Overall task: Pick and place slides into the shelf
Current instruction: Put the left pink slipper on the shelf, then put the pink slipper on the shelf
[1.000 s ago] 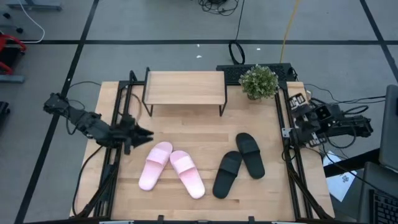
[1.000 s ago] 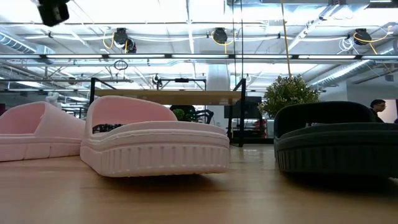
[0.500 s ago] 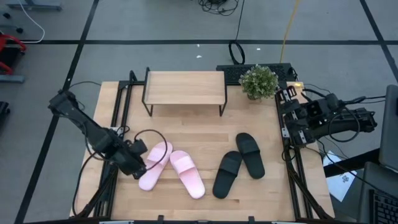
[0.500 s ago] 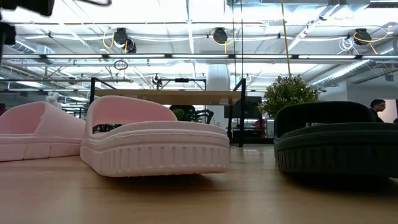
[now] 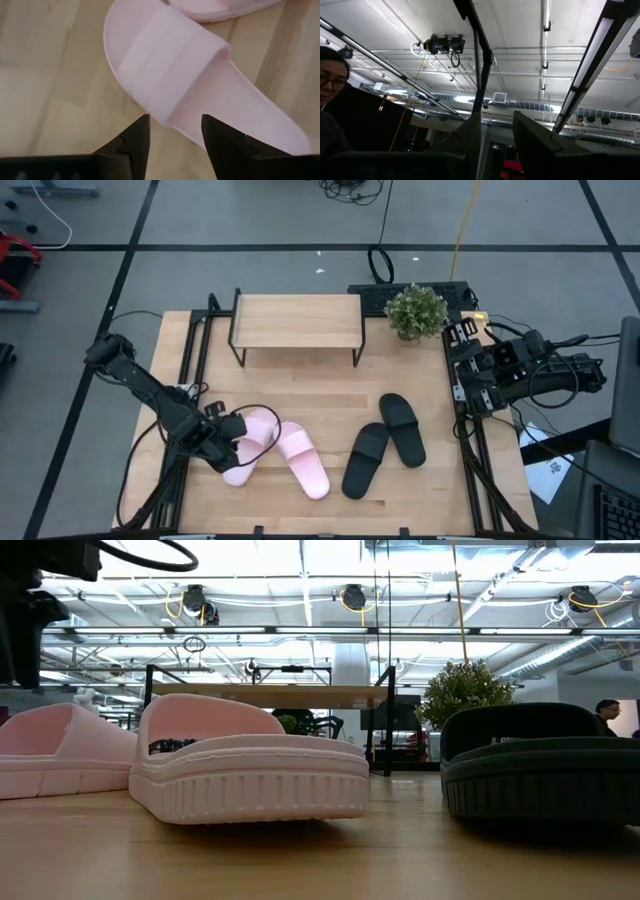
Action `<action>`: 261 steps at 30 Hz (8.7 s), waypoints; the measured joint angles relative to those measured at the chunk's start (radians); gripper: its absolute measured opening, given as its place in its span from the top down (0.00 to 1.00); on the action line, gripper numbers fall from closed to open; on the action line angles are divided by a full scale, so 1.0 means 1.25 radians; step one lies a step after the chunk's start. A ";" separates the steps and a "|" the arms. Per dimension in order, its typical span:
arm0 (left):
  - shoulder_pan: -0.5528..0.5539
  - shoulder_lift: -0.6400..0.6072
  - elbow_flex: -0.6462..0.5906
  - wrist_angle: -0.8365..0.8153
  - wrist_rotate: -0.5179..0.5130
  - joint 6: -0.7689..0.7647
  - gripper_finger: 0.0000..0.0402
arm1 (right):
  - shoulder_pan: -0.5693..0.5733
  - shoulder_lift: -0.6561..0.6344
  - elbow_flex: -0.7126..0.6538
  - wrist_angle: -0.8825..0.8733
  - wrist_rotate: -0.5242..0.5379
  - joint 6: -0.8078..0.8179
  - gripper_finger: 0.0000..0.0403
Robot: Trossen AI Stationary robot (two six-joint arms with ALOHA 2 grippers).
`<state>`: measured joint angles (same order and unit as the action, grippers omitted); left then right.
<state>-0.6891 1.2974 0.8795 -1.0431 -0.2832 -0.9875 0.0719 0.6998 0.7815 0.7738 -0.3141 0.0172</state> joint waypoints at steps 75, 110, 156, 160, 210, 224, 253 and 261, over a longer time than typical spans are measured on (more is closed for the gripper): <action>0.036 0.199 0.025 0.039 -0.102 -0.033 0.99 | 0.000 -0.006 0.001 -0.007 0.002 -0.008 0.74; 0.728 0.113 0.572 -0.252 -0.564 0.509 1.00 | 0.000 -0.005 0.001 -0.006 0.088 -0.030 0.74; 0.907 0.310 0.572 -0.244 -0.497 0.819 1.00 | 0.000 -0.004 0.000 -0.018 0.129 -0.072 0.74; 0.907 0.310 0.572 -0.245 -0.493 0.828 1.00 | 0.000 -0.004 0.000 -0.018 0.129 -0.072 0.74; 0.911 0.309 0.487 -0.244 -0.491 0.851 1.00 | 0.000 -0.004 0.000 -0.019 0.125 -0.072 0.74; 0.910 0.309 0.478 -0.230 -0.486 0.845 0.91 | 0.000 -0.004 0.000 -0.019 0.125 -0.072 0.74; 0.820 0.245 0.516 -0.272 -0.453 0.812 0.41 | 0.000 -0.004 0.000 -0.018 0.128 -0.098 0.74; 0.648 0.178 0.661 -0.412 -0.195 0.672 0.36 | 0.000 0.003 0.000 -0.024 0.125 -0.101 0.74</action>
<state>0.1211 1.5199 1.7055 -1.5582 -0.5270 -0.1481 0.0719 0.7039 0.7818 0.7442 -0.1581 -0.1091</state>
